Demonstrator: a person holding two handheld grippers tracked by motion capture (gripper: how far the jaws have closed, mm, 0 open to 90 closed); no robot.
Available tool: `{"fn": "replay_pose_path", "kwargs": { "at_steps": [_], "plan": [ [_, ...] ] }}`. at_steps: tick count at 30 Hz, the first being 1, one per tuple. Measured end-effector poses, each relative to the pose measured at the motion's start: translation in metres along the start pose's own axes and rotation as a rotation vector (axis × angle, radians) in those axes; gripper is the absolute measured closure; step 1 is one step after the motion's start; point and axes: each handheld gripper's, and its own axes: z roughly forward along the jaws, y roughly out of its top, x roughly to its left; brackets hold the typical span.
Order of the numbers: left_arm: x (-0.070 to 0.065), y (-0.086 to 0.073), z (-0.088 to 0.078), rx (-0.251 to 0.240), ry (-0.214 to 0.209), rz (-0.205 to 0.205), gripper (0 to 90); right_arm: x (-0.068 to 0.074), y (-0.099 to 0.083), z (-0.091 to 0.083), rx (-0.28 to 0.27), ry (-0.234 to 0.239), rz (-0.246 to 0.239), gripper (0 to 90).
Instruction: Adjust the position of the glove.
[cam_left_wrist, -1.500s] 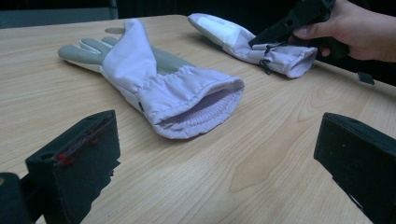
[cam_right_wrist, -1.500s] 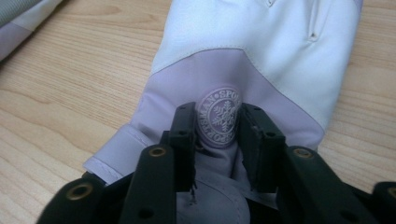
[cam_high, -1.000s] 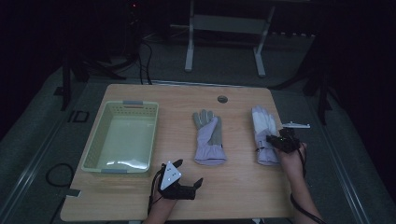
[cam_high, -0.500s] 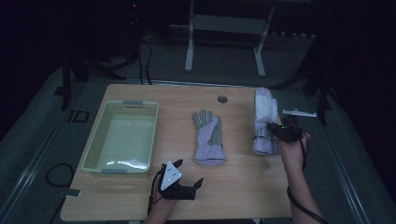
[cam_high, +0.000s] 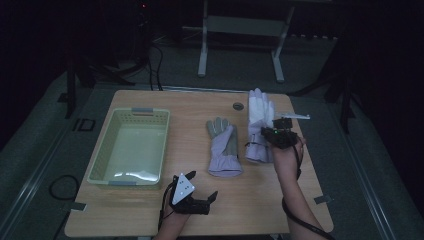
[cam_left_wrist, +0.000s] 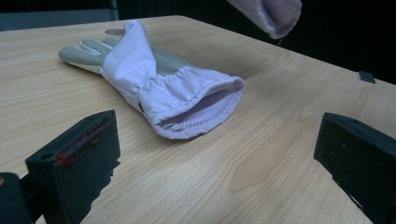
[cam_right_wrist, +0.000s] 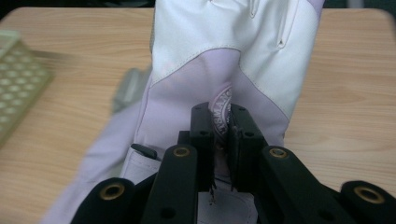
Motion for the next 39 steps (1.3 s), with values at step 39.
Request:
{"fn": "replay_pose_path", "kwargs": {
  "at_steps": [39],
  "plan": [
    [0.000,0.000,0.000,0.002,0.011,0.004,0.7,0.093,-0.030,0.084,0.198,0.045,-0.019,61.3]
  ]
}}
